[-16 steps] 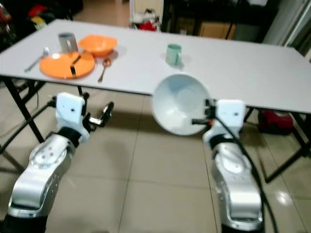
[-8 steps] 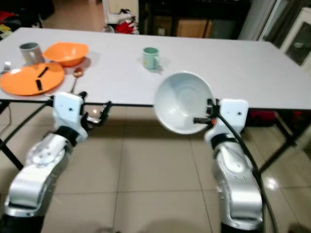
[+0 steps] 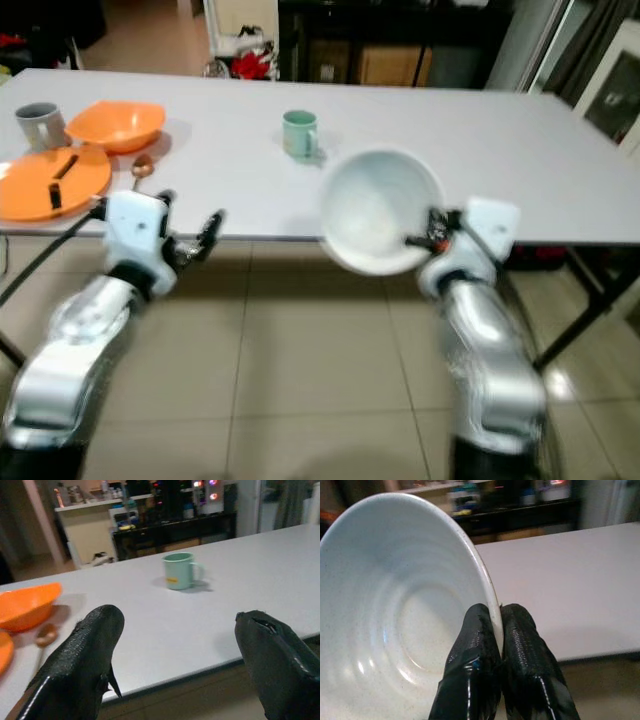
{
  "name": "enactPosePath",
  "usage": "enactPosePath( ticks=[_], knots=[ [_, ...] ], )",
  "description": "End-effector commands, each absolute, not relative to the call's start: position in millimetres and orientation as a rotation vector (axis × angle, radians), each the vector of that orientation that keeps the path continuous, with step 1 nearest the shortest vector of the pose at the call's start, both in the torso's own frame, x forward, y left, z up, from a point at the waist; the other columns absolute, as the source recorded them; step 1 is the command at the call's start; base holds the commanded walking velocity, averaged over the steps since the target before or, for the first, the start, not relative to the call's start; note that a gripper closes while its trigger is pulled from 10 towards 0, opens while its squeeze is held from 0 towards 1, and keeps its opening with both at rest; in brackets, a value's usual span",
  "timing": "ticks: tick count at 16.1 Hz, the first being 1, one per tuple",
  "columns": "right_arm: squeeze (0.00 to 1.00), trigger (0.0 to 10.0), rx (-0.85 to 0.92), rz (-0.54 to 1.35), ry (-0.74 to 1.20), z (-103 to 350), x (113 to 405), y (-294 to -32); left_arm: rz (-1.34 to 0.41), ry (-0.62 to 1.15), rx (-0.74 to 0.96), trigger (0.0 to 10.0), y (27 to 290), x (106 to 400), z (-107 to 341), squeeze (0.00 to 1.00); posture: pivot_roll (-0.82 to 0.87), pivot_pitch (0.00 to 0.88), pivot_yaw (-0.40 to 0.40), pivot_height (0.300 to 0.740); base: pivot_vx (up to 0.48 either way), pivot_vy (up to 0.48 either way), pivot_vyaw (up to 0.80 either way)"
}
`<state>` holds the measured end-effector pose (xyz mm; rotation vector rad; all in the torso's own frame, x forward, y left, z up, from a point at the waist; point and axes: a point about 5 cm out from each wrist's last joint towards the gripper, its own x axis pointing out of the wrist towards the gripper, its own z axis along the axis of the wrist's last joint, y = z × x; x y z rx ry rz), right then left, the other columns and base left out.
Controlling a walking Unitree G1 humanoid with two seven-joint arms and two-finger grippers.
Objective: Setting the table
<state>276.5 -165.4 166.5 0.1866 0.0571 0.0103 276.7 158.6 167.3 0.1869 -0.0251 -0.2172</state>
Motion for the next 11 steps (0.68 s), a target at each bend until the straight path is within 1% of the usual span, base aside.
enactPosePath(
  ticks=[1, 3, 6, 11],
  knots=[
    [0.0, 10.0, 0.186, -0.029, 0.015, 176, 277, -177, -0.248, -0.03, 0.179, 10.0, 152, 279, 169, 0.0, 0.11, 0.0, -0.025, 0.74, 0.349, 0.0, -0.8],
    [0.0, 10.0, 0.196, -0.037, 0.011, 177, 278, -180, -0.252, -0.032, 0.184, 10.0, 151, 280, 170, 0.0, 0.11, 0.0, -0.019, 0.74, 0.349, 0.0, -0.64],
    [0.0, 10.0, 0.222, -0.054, 0.014, 176, 283, -186, -0.25, -0.033, 0.194, 10.0, 153, 281, 170, 0.0, 0.12, 0.0, -0.018, 0.74, 0.347, 0.0, 0.0],
    [0.0, 10.0, 0.221, -0.034, 0.009, 180, 289, -188, -0.236, -0.031, 0.183, 10.0, 152, 282, 170, 0.0, 0.11, 0.0, -0.016, 0.74, 0.349, 0.0, 0.0]
  ],
)
